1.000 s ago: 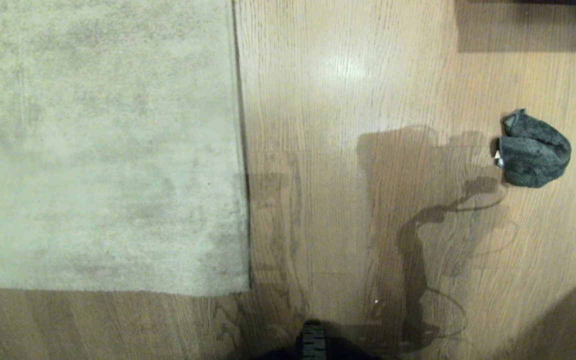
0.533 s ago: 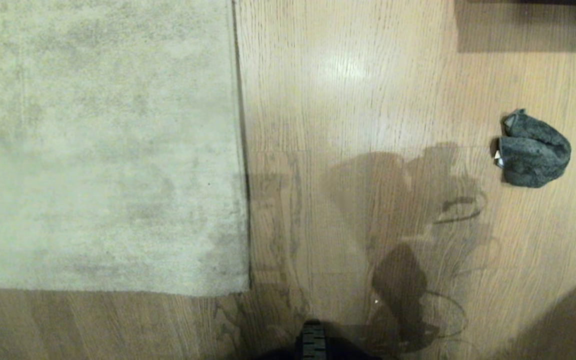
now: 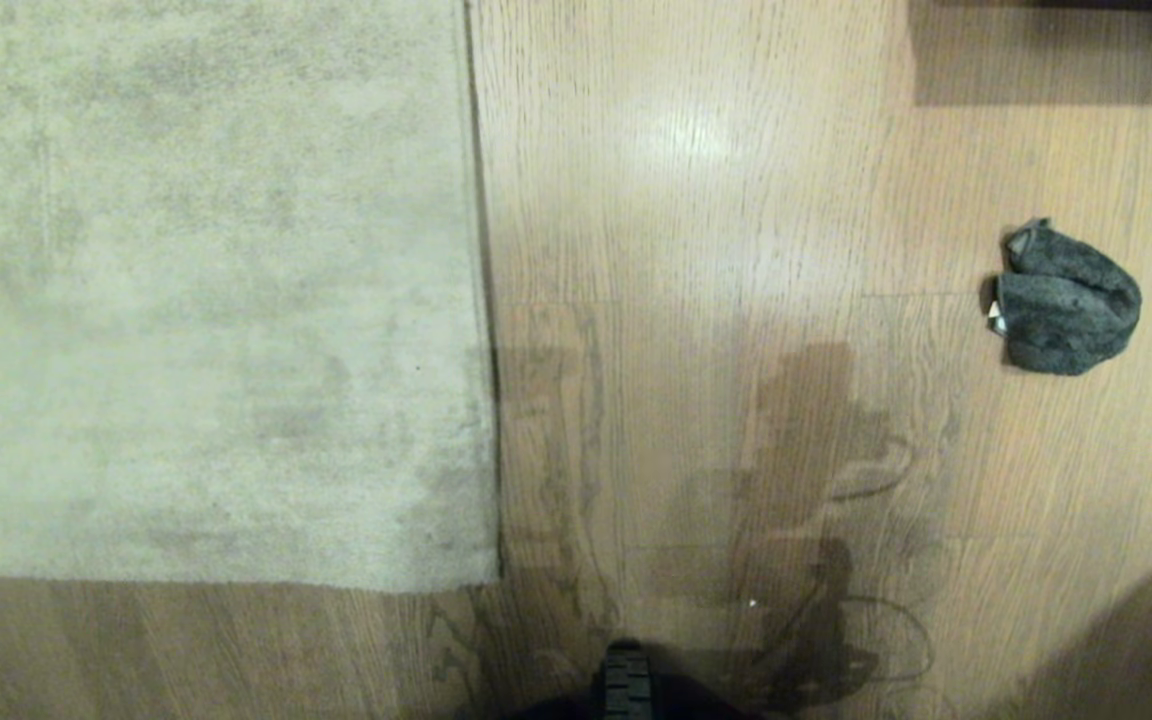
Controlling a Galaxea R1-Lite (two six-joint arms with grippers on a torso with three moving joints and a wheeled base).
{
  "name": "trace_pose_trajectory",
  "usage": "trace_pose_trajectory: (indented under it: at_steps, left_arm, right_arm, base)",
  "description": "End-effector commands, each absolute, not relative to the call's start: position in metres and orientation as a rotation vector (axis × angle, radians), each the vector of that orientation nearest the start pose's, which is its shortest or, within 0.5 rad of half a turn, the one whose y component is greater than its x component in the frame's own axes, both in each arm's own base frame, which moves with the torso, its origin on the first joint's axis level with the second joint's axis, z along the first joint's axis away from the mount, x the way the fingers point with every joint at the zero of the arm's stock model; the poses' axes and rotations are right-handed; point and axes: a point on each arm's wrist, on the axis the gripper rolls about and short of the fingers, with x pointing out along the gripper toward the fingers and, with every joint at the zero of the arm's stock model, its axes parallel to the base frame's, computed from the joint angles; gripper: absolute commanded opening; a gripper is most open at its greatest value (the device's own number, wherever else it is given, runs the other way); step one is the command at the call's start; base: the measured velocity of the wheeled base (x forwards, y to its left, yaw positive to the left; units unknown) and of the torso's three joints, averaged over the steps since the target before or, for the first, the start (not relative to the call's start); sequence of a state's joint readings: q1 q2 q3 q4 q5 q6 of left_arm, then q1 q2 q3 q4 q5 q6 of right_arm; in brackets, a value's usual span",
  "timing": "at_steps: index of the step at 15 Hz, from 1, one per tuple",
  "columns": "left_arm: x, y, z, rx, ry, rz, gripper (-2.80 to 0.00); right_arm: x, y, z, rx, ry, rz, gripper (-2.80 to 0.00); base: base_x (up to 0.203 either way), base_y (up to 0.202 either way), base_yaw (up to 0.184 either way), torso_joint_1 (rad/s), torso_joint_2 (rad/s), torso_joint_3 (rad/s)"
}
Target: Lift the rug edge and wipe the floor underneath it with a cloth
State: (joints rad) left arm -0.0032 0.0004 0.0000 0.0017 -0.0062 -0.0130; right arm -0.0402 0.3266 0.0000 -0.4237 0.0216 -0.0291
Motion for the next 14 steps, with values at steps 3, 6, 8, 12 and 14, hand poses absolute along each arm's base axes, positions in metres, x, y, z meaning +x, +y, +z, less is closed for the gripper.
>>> trace_pose_trajectory:
  at_steps: [3,6,8,12,14]
  left_arm:
    - [-0.023,0.0,0.075,-0.014,0.003,-0.009,-2.8]
    - [-0.023,0.0,0.075,-0.014,0.003,-0.009,-2.8]
    - [-0.023,0.0,0.075,-0.014,0.003,-0.009,-2.8]
    - [-0.023,0.0,0.075,-0.014,0.002,-0.01,-2.8]
    - [-0.023,0.0,0.075,-0.014,0.003,-0.009,-2.8]
  right_arm:
    - [-0.023,0.0,0.077,-0.021,-0.017,0.004,-2.8]
    - [-0.023,0.0,0.077,-0.018,-0.014,0.004,-2.8]
    - [-0.023,0.0,0.077,-0.018,-0.014,0.004,-2.8]
    - [-0.023,0.0,0.077,-0.018,-0.014,0.004,-2.8]
    - [-0.023,0.0,0.077,-0.018,-0.012,0.004,-2.8]
  base:
    - [0.0,0.0,0.0,0.0,0.0,0.0]
    - [0.0,0.0,0.0,0.0,0.0,0.0]
    - [0.0,0.0,0.0,0.0,0.0,0.0]
    - [0.0,0.0,0.0,0.0,0.0,0.0]
    - [0.0,0.0,0.0,0.0,0.0,0.0]
